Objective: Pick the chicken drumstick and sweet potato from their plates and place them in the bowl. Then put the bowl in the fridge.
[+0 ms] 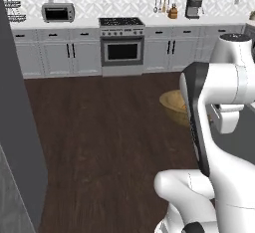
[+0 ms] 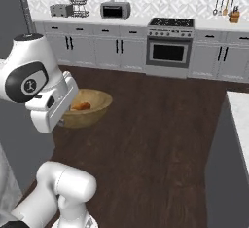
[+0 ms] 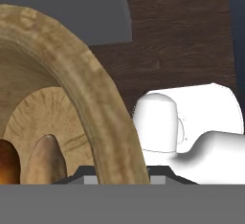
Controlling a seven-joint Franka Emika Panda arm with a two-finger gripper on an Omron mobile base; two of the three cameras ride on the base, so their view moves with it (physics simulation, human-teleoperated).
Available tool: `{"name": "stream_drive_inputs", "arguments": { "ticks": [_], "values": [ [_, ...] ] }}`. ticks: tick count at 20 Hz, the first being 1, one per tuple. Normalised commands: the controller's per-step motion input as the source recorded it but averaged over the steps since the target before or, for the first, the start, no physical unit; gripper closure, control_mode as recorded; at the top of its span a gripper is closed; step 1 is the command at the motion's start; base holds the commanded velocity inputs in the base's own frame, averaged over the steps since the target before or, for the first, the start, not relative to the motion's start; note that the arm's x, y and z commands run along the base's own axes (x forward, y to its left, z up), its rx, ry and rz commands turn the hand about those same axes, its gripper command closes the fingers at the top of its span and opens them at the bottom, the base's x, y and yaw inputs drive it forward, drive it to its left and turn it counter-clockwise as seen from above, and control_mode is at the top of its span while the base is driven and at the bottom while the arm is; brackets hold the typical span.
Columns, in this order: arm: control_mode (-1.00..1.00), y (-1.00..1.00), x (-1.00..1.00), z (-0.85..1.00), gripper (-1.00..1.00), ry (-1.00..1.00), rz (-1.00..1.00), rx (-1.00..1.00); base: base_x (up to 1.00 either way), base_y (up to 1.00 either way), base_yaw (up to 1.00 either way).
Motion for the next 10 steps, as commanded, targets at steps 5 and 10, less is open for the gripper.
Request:
{"name": "stream_drive_inputs", "arguments": {
  "ticks": [5,10],
  "values": [
    [1.00,0.00,0.00,0.00,1.00,0.00,0.00,0.00,1.00,0.00,-0.08],
    [1.00,0.00,0.00,0.00,1.00,0.00,0.00,0.00,1.00,0.00,-0.05]
  ]
}}
